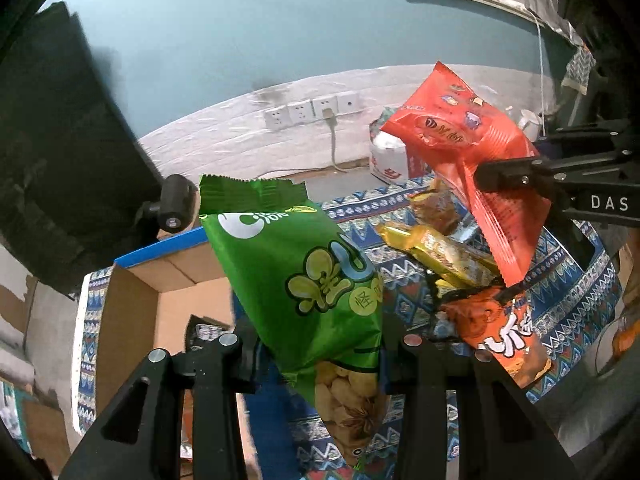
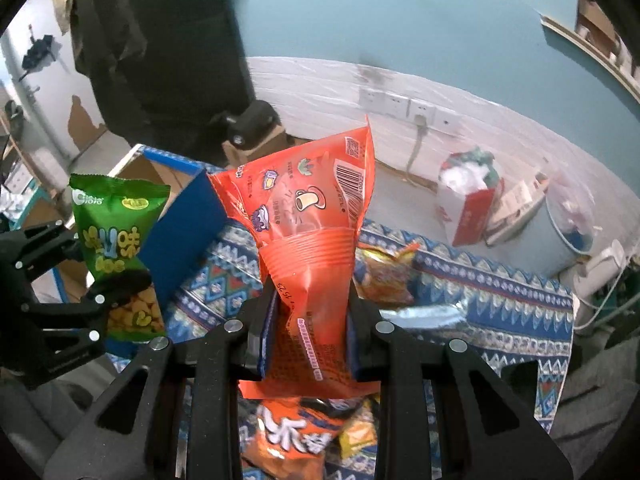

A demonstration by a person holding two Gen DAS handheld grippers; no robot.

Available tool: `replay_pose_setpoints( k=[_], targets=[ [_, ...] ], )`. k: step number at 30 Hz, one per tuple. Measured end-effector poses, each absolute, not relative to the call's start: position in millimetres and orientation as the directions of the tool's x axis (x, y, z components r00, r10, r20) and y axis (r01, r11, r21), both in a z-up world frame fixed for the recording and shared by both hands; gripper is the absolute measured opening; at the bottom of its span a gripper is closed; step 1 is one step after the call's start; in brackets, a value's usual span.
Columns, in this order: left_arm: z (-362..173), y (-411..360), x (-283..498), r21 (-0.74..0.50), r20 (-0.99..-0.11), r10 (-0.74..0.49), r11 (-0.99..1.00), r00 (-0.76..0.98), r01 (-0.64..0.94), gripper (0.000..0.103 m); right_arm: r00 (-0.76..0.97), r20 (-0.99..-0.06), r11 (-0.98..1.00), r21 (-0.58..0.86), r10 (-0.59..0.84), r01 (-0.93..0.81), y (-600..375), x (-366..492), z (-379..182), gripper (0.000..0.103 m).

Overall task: Organize snacks
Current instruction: 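Carry the green bag and orange bag over the box with both grippers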

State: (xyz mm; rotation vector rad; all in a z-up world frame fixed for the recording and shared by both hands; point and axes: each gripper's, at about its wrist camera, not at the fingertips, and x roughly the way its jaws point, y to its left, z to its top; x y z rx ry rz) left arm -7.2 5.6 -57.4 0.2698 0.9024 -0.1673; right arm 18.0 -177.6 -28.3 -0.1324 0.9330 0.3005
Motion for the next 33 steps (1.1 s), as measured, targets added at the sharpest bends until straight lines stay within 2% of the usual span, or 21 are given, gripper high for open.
replay_pose_setpoints(
  k=[18, 33],
  targets=[
    [-53.0, 90.5, -19.6, 0.142, -0.779, 0.044, 0.984, 0.625, 0.108, 0.041, 0.513, -0.812, 0.901, 0.036, 0.278, -0.432, -89.9, 39.7, -26.9, 0.026],
    [-76.8, 166.0, -24.7, 0.123, -0.811, 0.12, 0.992, 0.572, -0.033, 0.041, 0.456, -0.822, 0.851, 0.065, 0.341, -0.521, -7.1, 57.6, -40.4, 0.026]
  ],
)
